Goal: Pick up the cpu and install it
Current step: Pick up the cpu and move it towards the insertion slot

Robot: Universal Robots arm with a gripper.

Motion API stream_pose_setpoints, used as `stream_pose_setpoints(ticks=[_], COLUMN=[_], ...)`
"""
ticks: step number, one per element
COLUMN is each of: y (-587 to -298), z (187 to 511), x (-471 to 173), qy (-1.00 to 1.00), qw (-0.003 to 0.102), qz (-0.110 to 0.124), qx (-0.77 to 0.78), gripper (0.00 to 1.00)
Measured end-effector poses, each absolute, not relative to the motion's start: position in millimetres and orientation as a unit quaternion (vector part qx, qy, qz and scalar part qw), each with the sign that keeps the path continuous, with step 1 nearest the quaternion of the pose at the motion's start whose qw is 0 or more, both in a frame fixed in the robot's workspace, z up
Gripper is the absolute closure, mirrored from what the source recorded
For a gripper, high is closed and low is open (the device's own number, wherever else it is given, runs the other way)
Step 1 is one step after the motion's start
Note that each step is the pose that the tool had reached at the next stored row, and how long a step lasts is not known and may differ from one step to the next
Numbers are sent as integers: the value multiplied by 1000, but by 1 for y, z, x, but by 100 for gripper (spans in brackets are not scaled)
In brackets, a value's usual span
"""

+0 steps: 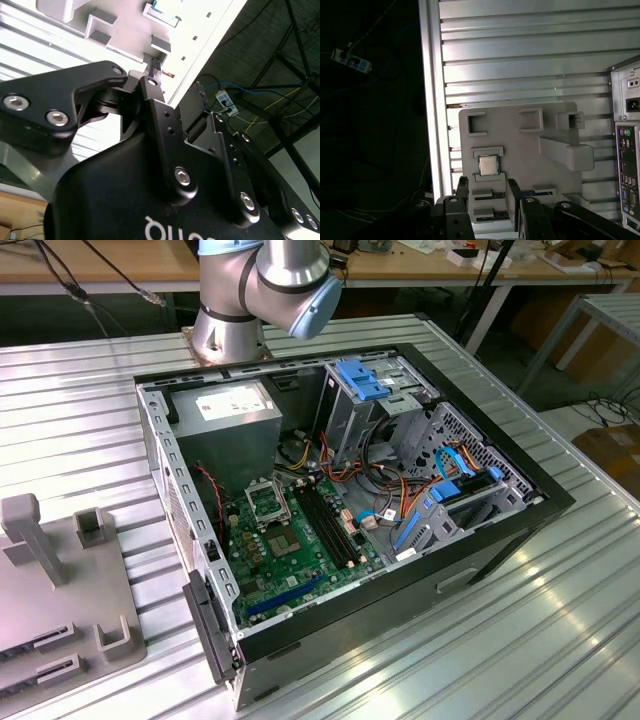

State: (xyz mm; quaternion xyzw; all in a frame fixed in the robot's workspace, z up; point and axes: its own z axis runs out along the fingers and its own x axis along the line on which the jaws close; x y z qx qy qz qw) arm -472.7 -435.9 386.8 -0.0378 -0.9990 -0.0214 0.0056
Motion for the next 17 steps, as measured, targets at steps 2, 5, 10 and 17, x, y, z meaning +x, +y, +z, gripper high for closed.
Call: stream_pose_setpoints(ticks=[2,5,10,17], y=[-436,-436,-436,-436], z=[387,387,387,387], x=[-473,-473,-473,-473], qy=[-999,-999,-999,-999], qw=[6,6,6,6], qz=[-21,-21,-21,-21], qx=[-38,-38,-38,-38], gripper=[57,49,48,36])
